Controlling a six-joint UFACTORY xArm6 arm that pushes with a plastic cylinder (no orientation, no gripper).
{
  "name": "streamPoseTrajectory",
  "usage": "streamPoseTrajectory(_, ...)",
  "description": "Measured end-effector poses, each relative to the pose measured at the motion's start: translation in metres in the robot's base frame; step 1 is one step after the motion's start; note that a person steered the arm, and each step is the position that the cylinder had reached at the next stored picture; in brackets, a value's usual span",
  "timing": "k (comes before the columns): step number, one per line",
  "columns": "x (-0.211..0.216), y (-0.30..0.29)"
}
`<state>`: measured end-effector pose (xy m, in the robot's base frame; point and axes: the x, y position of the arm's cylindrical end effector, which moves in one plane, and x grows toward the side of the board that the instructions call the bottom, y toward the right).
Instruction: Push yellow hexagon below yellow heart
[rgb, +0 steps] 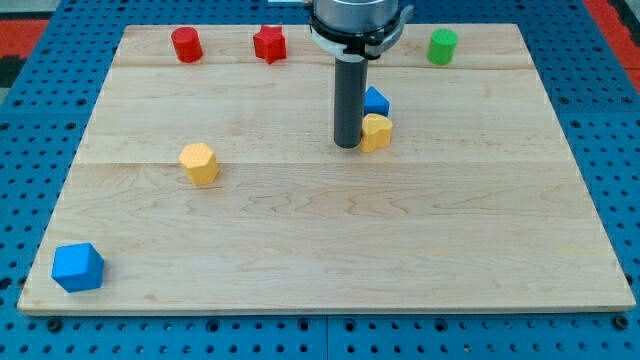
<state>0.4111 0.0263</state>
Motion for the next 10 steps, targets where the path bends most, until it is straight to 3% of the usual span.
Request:
streamPoseTrajectory(2,-0.029,-0.179)
streamPoseTrajectory(3,-0.008,-0.233)
streamPoseTrajectory(4,0.034,-0.215)
streamPoseTrajectory(5,0.045,-0.166)
streamPoseTrajectory(6,0.048,-0.124)
streamPoseTrajectory(8,0.029,-0.161)
streamPoseTrajectory(10,0.039,-0.083)
